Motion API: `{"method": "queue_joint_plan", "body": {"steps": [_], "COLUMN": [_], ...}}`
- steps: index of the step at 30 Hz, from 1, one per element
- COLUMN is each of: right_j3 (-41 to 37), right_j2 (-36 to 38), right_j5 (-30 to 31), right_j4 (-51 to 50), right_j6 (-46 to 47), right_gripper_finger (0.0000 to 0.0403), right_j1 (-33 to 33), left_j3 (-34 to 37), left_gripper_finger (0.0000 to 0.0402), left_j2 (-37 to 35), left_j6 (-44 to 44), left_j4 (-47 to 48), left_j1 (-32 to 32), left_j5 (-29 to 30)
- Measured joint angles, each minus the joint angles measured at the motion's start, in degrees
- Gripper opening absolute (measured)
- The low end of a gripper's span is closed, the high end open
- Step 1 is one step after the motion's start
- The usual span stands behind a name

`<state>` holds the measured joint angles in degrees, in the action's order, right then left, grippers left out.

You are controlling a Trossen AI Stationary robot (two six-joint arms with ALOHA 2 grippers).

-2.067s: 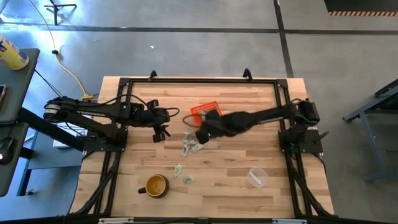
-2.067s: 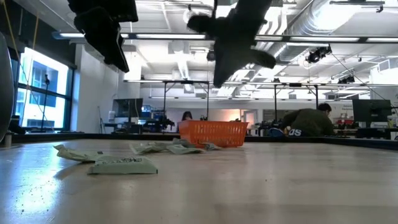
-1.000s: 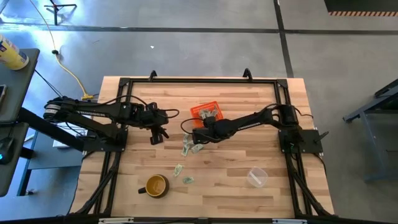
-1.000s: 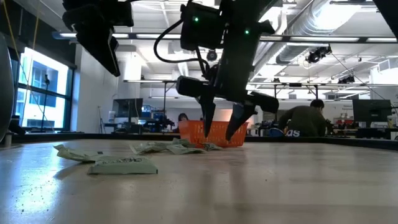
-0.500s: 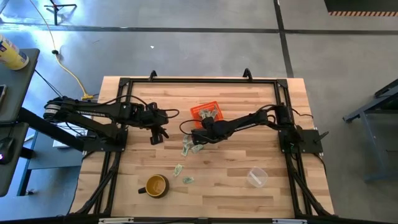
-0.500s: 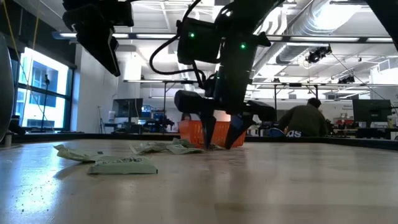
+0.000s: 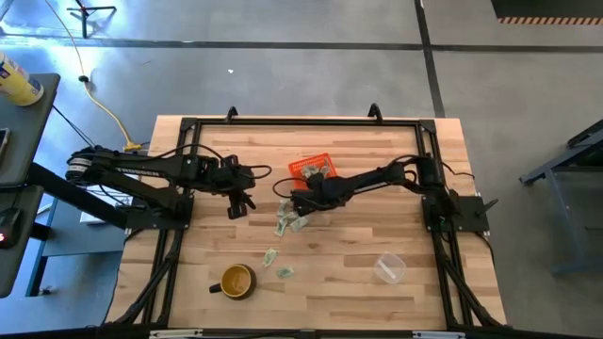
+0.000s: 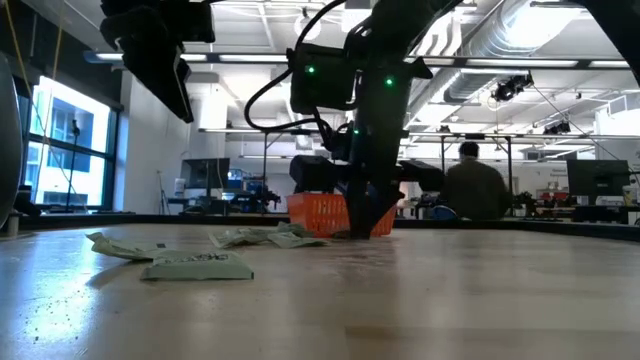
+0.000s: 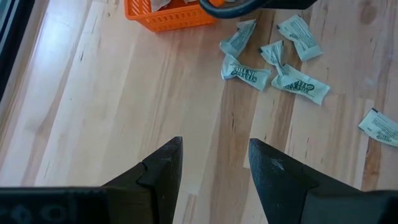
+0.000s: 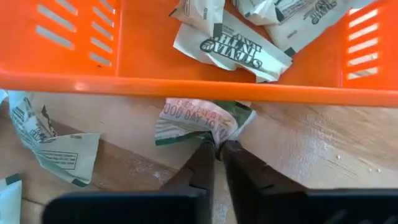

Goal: Pick and place items into bin
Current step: Put the green stevia packet into the orange bin

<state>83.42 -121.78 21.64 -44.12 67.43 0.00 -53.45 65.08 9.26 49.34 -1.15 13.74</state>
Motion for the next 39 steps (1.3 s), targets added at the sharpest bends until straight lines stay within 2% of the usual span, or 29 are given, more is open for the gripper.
{"method": "queue_joint_plan", "body": {"steps": [3,6,9,13,20,24,28,33,36,39], "right_j3": [0.0,-0.2,-0.3,-0.3,-0.1,-0.1,-0.5,-0.7,-0.7,-0.7], "right_j2": [0.2,1.1,2.4,4.5,11.6,13.9,12.6,9.8,8.7,7.5], "right_j5": [0.1,0.2,-5.8,-8.4,-6.0,-6.8,-12.1,-13.0,-9.3,-5.9], "right_j4": [0.0,-0.2,0.5,0.9,-0.8,-2.0,0.0,0.5,-0.3,-0.7], "right_j6": [-2.1,-6.3,-9.4,-11.8,-12.0,-14.4,-15.9,-10.5,-7.5,-6.6], "right_gripper_finger": [0.0005,0.0023,0.0039,0.0007,0.0002,0.0005,0.0055,0.017,0.022,0.0242], "right_j1": [0.0,1.1,1.2,1.5,2.0,1.1,1.1,0.9,0.7,0.9], "left_j3": [0.0,0.0,0.0,0.0,0.0,0.0,0.0,0.0,0.0,0.0], "left_gripper_finger": [0.0217,0.0214,0.021,0.0203,0.0192,0.0188,0.0189,0.019,0.019,0.019], "left_j2": [0.0,0.0,0.0,0.0,0.0,0.0,0.0,0.0,0.0,0.0], "left_j6": [0.0,0.0,0.0,0.0,0.2,0.2,0.2,0.2,0.3,0.3], "left_j4": [0.0,0.0,0.0,-0.3,-0.4,-1.0,-2.5,-2.8,-2.7,-2.8], "left_j1": [0.0,0.0,0.0,0.0,0.0,0.0,0.0,0.0,0.0,0.0], "left_j5": [-0.1,-0.1,-0.1,-0.1,-0.2,-0.2,-0.2,-0.3,-0.6,-2.5]}}
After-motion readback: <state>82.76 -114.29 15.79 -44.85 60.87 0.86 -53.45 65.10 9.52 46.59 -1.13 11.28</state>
